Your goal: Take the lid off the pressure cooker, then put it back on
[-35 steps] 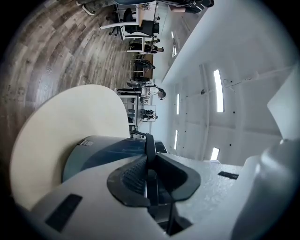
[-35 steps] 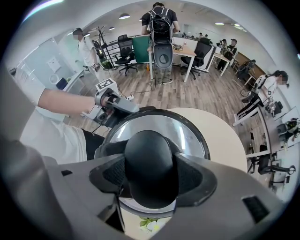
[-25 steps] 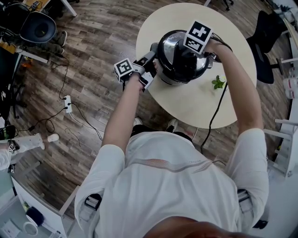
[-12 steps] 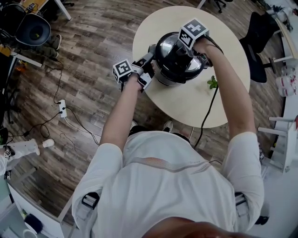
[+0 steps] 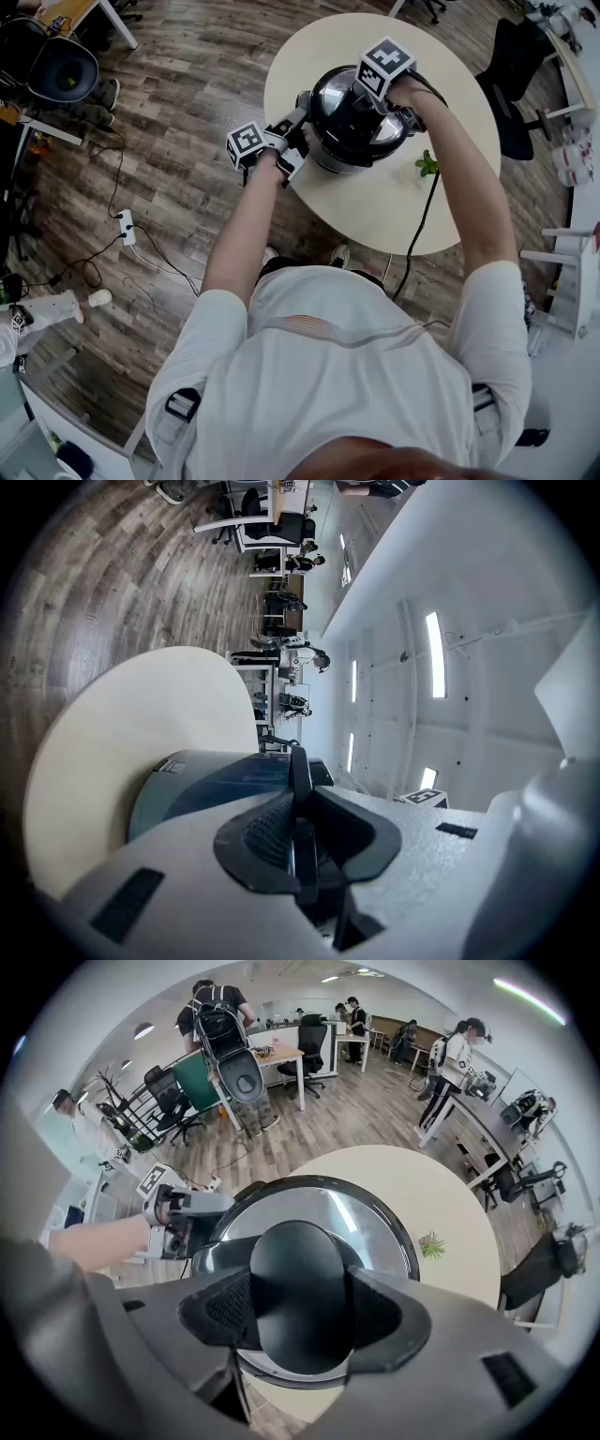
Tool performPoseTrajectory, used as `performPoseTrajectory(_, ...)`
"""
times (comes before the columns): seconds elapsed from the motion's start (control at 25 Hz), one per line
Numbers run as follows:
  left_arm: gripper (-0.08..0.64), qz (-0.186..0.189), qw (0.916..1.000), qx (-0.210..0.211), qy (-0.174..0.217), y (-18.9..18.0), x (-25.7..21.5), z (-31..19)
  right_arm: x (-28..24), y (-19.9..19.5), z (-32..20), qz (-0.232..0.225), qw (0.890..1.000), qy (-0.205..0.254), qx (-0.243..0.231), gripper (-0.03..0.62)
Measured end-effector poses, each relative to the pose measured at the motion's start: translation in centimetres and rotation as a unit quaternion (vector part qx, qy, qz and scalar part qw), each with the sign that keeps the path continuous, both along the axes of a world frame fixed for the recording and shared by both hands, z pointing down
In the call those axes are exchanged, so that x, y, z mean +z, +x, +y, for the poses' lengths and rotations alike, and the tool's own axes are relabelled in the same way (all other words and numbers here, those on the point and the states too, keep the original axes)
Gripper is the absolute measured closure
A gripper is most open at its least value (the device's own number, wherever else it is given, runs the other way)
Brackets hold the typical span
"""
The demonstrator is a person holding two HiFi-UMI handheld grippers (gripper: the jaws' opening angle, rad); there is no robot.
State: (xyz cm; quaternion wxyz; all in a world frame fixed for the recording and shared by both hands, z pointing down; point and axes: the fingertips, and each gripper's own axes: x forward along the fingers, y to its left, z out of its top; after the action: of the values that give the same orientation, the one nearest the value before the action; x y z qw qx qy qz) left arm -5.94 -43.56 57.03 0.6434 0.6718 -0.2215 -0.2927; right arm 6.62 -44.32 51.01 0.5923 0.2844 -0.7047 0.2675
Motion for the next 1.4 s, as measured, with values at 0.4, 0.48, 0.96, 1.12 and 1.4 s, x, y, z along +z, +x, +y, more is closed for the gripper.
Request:
performPoseTrajectory(0.4, 0.499, -0.012, 0.9999, 0.005, 0.0, 0.1, -0.1, 0.3, -3.4, 0.7, 0.5, -0.001, 1.0, 0.007, -0.027, 0.301)
performPoseTrajectory(0.48, 0.497, -0.016, 0.9999, 0.006, 0.0, 0.0, -0.1, 0.4, -4.4, 1.1, 0.7, 0.003, 0.999, 0.014, -0.033, 0.301)
performPoseTrajectory(0.96, 0.296, -0.302, 0.9456, -0.029, 0.116, -1.7, -3.4, 0.9, -8.1, 4.8, 3.4, -0.017, 0.999, 0.032, -0.035, 0.301)
performPoseTrajectory(1.12, 0.296, -0.465, 0.8531, -0.068, 0.227, -2.3, -8.9, 1.3, -8.7, 7.4, 4.5, -0.018, 0.999, 0.037, -0.021, 0.301)
performPoseTrajectory(1.4, 0.417, -0.527, 0.7655, -0.076, 0.361, 2.7, -17.7, 4.3, -8.9, 13.5, 8.4, -0.034, 0.998, 0.046, 0.029, 0.301)
